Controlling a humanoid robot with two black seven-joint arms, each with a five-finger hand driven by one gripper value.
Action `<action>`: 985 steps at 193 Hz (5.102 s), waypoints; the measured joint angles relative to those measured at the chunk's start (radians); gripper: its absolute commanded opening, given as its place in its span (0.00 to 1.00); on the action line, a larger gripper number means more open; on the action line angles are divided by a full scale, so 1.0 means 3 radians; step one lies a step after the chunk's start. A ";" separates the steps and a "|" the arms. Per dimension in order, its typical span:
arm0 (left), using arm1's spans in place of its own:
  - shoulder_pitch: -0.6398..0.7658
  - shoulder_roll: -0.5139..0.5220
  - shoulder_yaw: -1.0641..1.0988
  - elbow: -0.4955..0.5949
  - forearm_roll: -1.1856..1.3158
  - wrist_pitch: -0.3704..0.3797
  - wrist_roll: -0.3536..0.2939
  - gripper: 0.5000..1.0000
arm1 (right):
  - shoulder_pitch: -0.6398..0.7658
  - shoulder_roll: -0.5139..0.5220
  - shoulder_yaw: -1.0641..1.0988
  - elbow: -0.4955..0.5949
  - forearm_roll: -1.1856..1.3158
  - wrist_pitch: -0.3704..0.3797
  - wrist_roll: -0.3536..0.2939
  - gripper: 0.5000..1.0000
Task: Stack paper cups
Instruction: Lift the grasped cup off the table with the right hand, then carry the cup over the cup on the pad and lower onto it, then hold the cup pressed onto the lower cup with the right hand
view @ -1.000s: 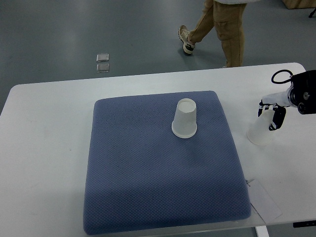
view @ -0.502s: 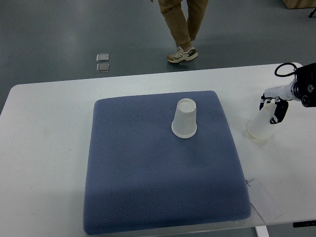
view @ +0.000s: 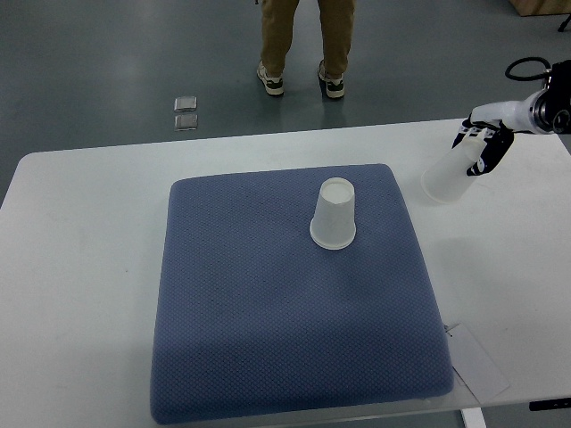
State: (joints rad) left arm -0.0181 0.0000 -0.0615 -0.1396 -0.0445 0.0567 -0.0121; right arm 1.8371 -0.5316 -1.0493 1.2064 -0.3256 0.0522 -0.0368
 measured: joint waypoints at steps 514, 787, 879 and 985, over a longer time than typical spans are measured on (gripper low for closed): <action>-0.0001 0.0000 -0.0001 0.0000 0.0000 0.0000 -0.0001 1.00 | 0.1338 0.1298 0.0338 0.0237 0.0042 0.0979 -0.0097 0.41; -0.0001 0.0000 -0.0002 0.0000 0.0000 0.0000 -0.0001 1.00 | 0.1153 0.1307 0.0251 0.0248 0.0010 0.0845 -0.0097 0.42; -0.0001 0.0000 -0.0001 0.0000 0.0000 0.0000 -0.0001 1.00 | 0.1124 0.1307 0.0217 0.0246 0.0008 0.0841 -0.0097 0.43; -0.0001 0.0000 -0.0003 0.0000 0.0000 0.0000 -0.0001 1.00 | 0.1125 0.1299 0.0210 0.0243 0.0010 0.0837 -0.0093 0.43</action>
State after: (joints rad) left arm -0.0184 0.0000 -0.0623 -0.1396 -0.0445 0.0568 -0.0124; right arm 2.1745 -0.1417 -0.9864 1.2793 -0.3225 0.3032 -0.0646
